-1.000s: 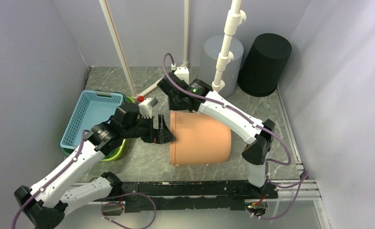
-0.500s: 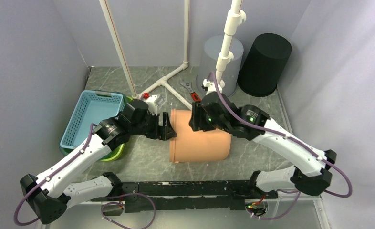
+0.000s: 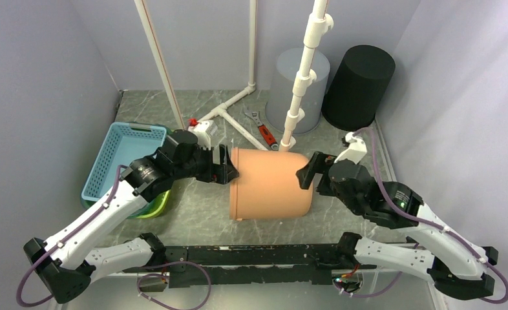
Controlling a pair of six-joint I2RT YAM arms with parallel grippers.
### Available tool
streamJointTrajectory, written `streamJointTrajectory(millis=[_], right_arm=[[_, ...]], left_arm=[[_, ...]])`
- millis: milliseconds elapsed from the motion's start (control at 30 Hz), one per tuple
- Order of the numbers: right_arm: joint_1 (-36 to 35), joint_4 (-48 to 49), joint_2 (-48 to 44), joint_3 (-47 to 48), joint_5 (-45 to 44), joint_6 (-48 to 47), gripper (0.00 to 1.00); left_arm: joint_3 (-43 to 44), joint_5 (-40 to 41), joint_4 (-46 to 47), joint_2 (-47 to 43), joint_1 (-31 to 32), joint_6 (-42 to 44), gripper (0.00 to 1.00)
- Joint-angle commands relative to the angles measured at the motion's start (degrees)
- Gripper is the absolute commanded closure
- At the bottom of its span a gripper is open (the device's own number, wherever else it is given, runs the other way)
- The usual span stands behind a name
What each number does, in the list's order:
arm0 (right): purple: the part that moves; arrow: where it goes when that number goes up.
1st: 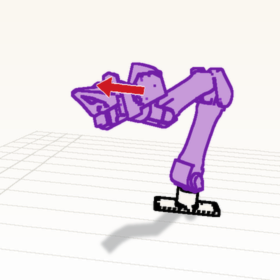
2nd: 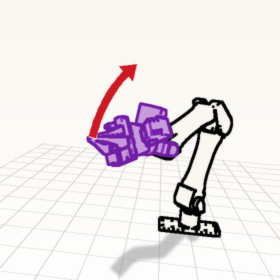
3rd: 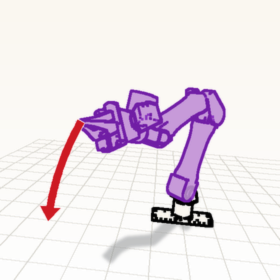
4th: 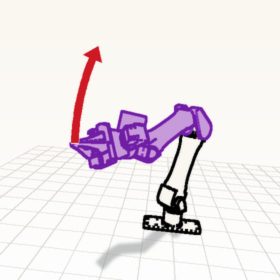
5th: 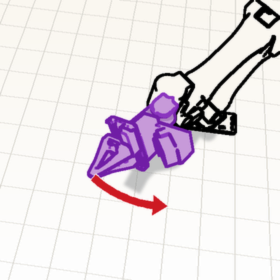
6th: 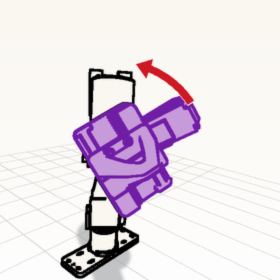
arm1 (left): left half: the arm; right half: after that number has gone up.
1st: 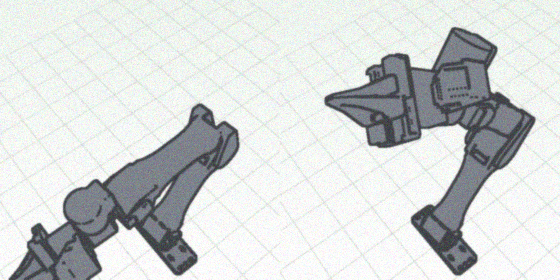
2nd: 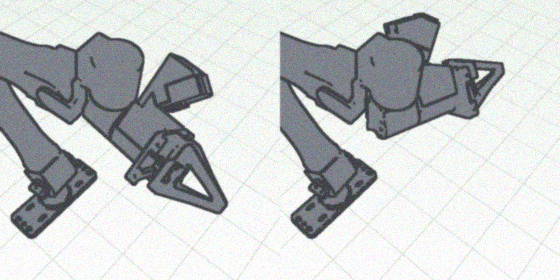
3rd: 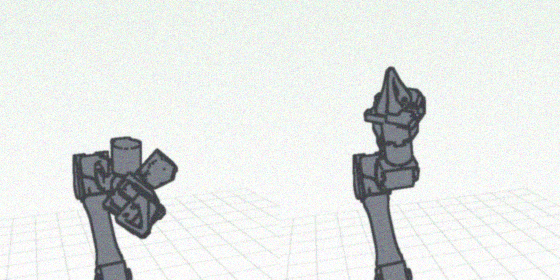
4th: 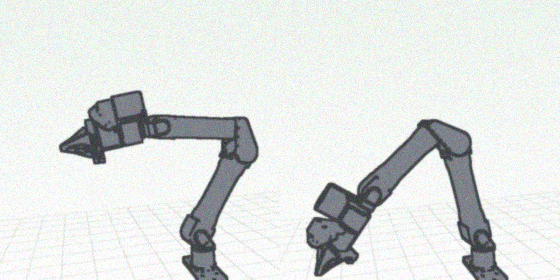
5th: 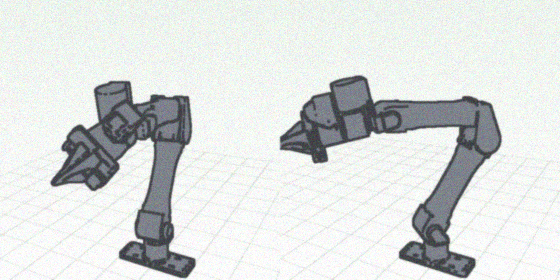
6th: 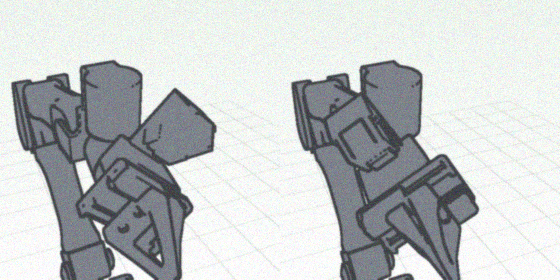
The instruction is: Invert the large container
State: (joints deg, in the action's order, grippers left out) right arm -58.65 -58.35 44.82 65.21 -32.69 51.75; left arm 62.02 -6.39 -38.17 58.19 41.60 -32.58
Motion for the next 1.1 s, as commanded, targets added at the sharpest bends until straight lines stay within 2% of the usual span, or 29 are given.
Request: streamJointTrajectory(millis=[0,100,167,233,333,433,533,633,700,967,1067], right_arm=[[0.7,-5.9,2.7,1.8,-10.4,1.9,0.01],[3.5,-11.9,7.6,4.3,-11.9,3.1,0.0],[8.3,-12.9,10.1,4.9,-7.8,1.4,0.0],[16.8,-4.1,9.9,2.3,5.0,-6.7,0.0],[25.6,5.9,6.7,-3.8,19.2,-9.6,0.0],[31.3,13.4,2.7,-8.1,28.6,-9.4,0.0],[36.6,14.8,1.7,-9.6,34.0,-9.2,0.0],[39.4,18.2,0.2,-12.3,40.2,-8.6,0.0],[40.3,20.7,-1.2,-15.0,43.2,-7.3,0.0],[42.6,26.3,-4.8,-21.6,47.6,-2.8,0.0],[44.2,24.0,-3.4,-21.2,46.6,-4.1,0.0]], left_arm=[[5.2,5.1,-0.7,-0.9,0.2,1.6,0.06],[7.4,6.3,-2.8,0.3,0.2,2.0,0.06],[9.2,9.6,-5.4,1.5,0.2,1.2,0.06],[11.5,12.2,-8.6,3.4,0.2,0.2,0.06],[14.6,12.6,-12.0,6.1,0.2,-0.3,0.06],[15.8,10.3,-11.5,7.3,0.2,-0.1,0.06],[16.8,8.7,-10.9,8.2,0.2,0.4,0.06],[18.7,8.5,-12.4,10.1,0.2,0.5,0.06],[19.6,8.2,-13.9,11.7,0.2,0.7,0.1],[21.3,5.4,-14.9,14.4,0.2,1.2,0.23],[21.7,3.9,-15.3,15.3,0.2,2.1,0.26]])
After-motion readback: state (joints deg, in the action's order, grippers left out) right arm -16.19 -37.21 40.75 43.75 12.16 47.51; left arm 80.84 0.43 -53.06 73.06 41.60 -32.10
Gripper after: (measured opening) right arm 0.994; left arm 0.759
